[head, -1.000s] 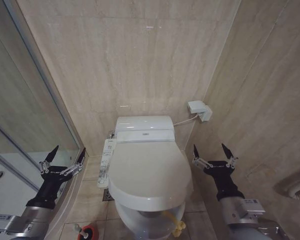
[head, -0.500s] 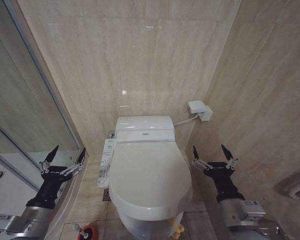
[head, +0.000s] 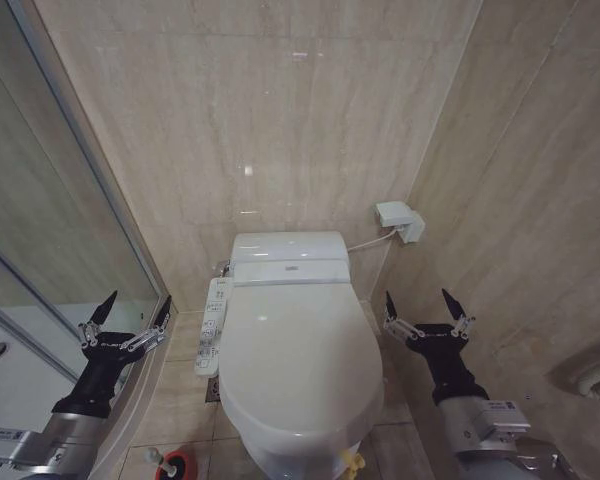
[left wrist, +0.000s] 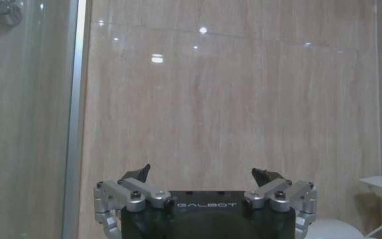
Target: Open the toilet lid, clean the toilet bowl with a toilet brush, close the toilet lid, and flush.
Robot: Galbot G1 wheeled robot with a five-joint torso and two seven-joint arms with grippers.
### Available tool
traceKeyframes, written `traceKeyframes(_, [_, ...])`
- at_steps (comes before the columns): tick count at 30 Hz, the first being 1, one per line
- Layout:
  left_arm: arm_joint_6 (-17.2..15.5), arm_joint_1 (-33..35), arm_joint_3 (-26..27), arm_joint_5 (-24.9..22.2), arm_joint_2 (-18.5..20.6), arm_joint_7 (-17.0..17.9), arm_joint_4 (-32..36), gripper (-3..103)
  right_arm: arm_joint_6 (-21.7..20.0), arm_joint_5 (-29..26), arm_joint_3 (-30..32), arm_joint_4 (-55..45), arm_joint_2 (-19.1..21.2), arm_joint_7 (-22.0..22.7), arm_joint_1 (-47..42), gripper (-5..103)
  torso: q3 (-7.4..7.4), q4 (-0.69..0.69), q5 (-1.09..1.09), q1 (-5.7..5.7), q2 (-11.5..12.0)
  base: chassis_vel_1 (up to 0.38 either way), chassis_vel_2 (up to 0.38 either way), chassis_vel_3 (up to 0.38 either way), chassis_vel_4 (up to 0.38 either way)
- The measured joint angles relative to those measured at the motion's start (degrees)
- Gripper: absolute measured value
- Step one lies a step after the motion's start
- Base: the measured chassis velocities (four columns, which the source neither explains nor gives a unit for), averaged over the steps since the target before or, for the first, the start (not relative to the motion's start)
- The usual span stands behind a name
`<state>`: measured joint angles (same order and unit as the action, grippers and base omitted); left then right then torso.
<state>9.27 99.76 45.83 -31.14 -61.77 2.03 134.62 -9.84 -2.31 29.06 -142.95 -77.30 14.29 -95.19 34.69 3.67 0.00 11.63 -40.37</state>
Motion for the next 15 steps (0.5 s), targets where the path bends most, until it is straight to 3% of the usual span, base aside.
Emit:
traceKeyframes(12, [-0.1,0.0,-0.1,0.2,-0.1,0.4,-0.1,100,0.0,0.0,0.0,0.0,0.0,0.0,0.0,100,0.0,0.0,0.01,0.0,0.0,0.0,0.0,0.0,0.0])
traceKeyframes(14, [-1.2,-0.7,-1.2,2.4,-1.3,3.8,-1.7,100,0.0,-0.1,0.0,0.1,0.0,0.0,0.0,100,0.0,0.0,0.01,0.0,0.0,0.0,0.0,0.0,0.0])
traceKeyframes(15, [-1.2,-0.7,-1.2,2.4,-1.3,3.8,-1.7,100,0.0,-0.1,0.0,0.1,0.0,0.0,0.0,100,0.0,0.0,0.01,0.0,0.0,0.0,0.0,0.0,0.0])
